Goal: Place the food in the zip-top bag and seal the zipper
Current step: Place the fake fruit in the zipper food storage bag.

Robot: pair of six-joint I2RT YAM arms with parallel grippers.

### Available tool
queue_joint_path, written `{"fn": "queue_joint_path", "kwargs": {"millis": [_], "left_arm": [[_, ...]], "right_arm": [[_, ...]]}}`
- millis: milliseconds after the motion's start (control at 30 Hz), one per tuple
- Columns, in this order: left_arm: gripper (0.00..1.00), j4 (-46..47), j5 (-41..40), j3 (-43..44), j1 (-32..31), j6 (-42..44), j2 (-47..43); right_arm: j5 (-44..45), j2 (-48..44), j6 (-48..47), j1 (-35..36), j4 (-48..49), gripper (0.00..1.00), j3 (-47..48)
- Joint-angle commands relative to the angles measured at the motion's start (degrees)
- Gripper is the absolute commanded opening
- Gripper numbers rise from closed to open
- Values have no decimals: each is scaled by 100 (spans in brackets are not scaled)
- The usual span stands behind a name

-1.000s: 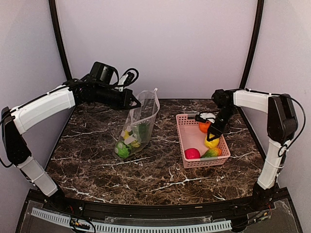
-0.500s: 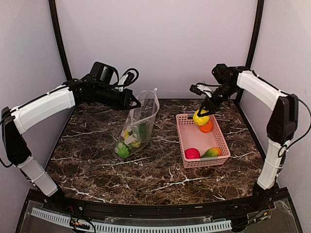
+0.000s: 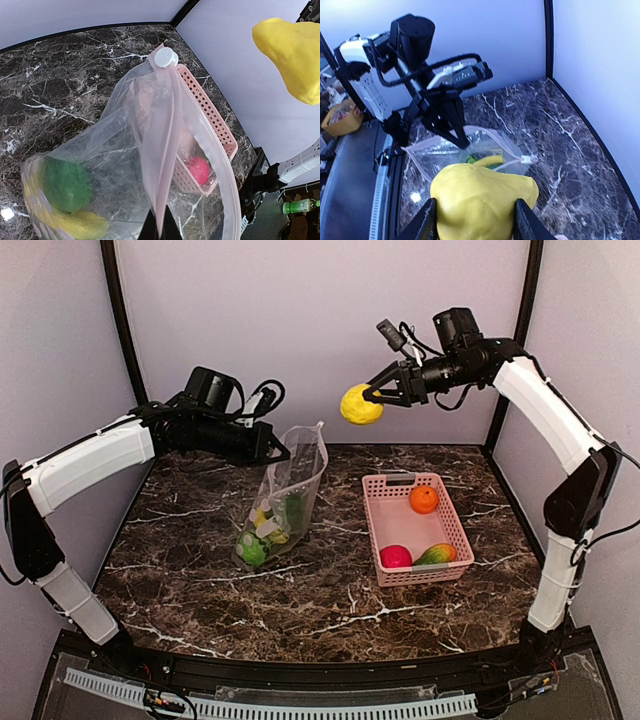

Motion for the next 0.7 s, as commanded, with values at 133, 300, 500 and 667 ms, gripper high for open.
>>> {"fn": "queue_joint_path", "kwargs": {"millis": [133,300,500,667], "left_arm": [[1,-59,-198,226,-16,52,-182],[1,-408,-485,523,-53,283,-254],[1,-496,-456,657,-53,333,-253],[1,-453,-422,671,-53,304,-260]], "right_arm": [[-813,97,1126,598,1498,36,-314],[-571,365,1205,831,1535,36,-279],[-449,646,1260,1052,1562,35,-287],[21,815,1377,1214,1604,35,-253]]}}
